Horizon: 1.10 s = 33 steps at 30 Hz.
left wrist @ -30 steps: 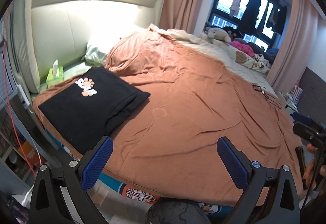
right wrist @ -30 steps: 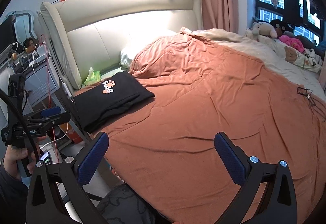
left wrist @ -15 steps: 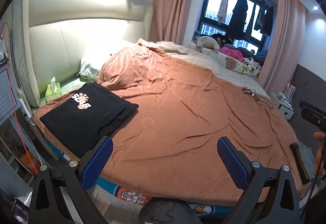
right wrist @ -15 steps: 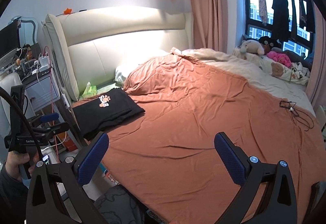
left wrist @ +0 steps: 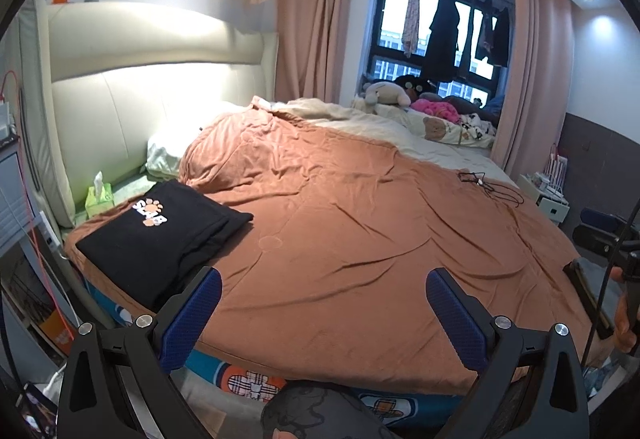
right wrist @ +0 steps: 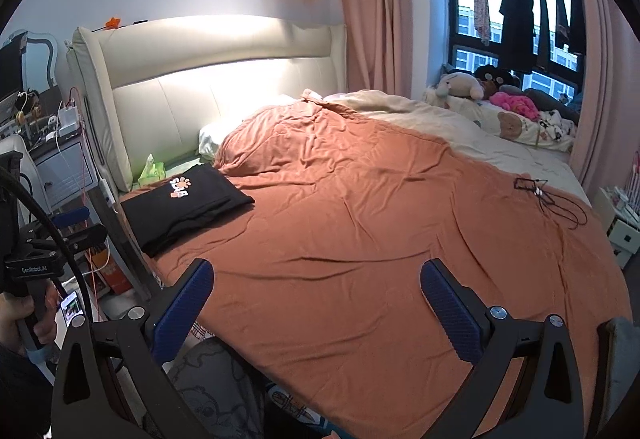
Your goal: Fold small clothes
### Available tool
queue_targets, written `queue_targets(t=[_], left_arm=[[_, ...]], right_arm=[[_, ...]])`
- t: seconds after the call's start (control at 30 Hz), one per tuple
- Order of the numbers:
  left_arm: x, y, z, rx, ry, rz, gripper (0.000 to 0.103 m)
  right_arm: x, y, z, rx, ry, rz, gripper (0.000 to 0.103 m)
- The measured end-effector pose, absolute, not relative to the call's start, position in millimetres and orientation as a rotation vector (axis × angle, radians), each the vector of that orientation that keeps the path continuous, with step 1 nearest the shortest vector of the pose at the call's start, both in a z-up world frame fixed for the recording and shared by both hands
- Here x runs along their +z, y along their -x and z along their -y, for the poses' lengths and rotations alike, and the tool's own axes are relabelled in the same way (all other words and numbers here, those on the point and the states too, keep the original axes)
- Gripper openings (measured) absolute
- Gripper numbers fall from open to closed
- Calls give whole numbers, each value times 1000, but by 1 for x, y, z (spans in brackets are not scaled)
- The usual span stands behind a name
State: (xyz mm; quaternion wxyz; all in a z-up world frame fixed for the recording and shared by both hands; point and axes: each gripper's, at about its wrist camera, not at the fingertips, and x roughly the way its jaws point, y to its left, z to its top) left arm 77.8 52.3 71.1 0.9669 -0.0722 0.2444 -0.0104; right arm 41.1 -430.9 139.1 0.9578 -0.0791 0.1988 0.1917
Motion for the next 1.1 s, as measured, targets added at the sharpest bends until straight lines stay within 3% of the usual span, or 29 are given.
queue_targets(t=[1.1], left_arm=[[33,-10,26,-38,70,-377,102]], right_arm=[[51,54,429,138,108,-280,103]])
